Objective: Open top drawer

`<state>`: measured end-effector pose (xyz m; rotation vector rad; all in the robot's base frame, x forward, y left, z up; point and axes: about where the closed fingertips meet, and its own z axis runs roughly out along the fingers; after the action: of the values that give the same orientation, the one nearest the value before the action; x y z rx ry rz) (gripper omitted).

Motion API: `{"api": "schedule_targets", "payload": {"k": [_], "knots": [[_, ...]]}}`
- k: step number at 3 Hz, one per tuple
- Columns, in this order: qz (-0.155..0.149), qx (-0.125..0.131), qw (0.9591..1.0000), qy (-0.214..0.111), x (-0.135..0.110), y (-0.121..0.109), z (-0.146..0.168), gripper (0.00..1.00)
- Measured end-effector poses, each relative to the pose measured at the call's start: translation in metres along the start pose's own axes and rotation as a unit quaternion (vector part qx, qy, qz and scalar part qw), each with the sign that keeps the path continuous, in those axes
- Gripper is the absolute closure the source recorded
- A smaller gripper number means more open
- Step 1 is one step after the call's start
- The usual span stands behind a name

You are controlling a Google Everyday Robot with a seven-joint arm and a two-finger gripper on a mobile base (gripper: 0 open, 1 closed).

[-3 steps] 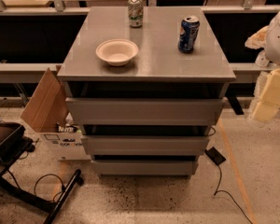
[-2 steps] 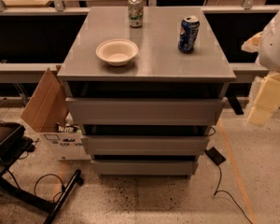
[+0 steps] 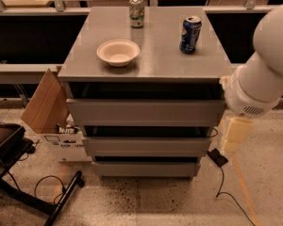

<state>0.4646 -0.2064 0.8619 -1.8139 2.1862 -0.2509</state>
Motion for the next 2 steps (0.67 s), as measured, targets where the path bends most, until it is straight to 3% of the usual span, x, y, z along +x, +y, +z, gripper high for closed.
{"api": "schedule_targets", "payload": {"k": [1, 2], "knots": [[-0.025, 0.021, 0.9992, 0.021, -0.003, 0.007, 0.056, 0.00], [-0.047, 0.024, 0.9972, 0.052, -0.012, 0.002, 0.137, 0.00]]}}
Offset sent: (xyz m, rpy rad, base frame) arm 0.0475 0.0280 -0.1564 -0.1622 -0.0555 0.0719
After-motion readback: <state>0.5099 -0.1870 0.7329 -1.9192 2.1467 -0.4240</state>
